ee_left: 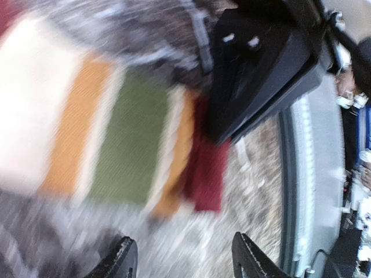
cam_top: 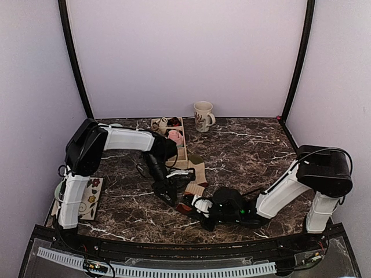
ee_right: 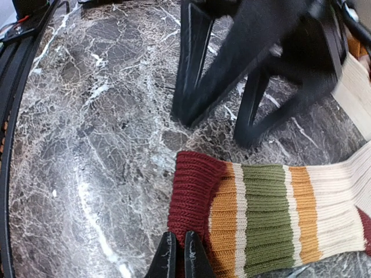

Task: Roll the socks
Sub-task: Pick up the sock from the center of the board.

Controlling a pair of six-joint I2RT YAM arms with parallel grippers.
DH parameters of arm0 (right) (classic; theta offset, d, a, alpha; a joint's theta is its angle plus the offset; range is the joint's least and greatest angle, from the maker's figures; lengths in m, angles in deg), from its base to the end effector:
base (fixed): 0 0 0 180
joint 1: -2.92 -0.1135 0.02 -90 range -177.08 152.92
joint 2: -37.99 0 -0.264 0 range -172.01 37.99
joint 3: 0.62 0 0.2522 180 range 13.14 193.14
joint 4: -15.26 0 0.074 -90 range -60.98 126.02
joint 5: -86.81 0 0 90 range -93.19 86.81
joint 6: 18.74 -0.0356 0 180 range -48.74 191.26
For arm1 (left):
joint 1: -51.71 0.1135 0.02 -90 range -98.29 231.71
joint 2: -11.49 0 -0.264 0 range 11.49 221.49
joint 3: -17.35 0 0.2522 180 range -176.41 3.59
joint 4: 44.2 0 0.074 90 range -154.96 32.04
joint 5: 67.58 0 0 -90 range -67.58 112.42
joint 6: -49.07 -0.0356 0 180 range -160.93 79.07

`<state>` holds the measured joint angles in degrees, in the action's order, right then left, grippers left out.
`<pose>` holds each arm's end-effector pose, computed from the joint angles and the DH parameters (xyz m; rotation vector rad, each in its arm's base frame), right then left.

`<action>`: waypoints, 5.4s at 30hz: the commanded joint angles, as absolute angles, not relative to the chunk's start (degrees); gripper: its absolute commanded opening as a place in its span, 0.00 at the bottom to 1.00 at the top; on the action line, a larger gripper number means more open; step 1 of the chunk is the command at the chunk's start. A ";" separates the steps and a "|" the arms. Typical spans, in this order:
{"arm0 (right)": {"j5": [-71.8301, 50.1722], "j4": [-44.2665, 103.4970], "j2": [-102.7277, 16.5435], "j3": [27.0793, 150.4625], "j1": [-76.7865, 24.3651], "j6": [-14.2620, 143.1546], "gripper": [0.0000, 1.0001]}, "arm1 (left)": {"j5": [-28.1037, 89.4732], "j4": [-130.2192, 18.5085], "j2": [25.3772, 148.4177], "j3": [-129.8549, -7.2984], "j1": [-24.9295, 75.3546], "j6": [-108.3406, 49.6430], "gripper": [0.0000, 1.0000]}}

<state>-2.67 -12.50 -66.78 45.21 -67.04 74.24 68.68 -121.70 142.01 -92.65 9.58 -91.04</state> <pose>0.1069 0.2922 0.0960 -1.2983 1.7659 0.6735 0.2898 -0.2968 0.1281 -1.9715 -2.0128 1.2138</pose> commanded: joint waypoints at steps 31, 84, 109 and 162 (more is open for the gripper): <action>-34.19 7.59 -80.17 45.88 -51.19 43.45 0.00 | 43.81 -85.67 113.79 -63.65 -3.73 -99.46 0.48; 1.14 -3.72 -41.67 28.86 -65.59 62.02 0.41 | 59.11 -124.67 148.21 -95.36 1.96 -98.22 0.00; 5.17 1.85 -59.87 49.29 -71.62 95.27 0.38 | 58.16 -134.06 158.28 -106.13 1.97 -97.10 0.00; 11.30 2.94 -60.64 45.94 -74.92 97.64 0.36 | 57.86 -138.20 163.65 -112.06 2.23 -95.99 0.00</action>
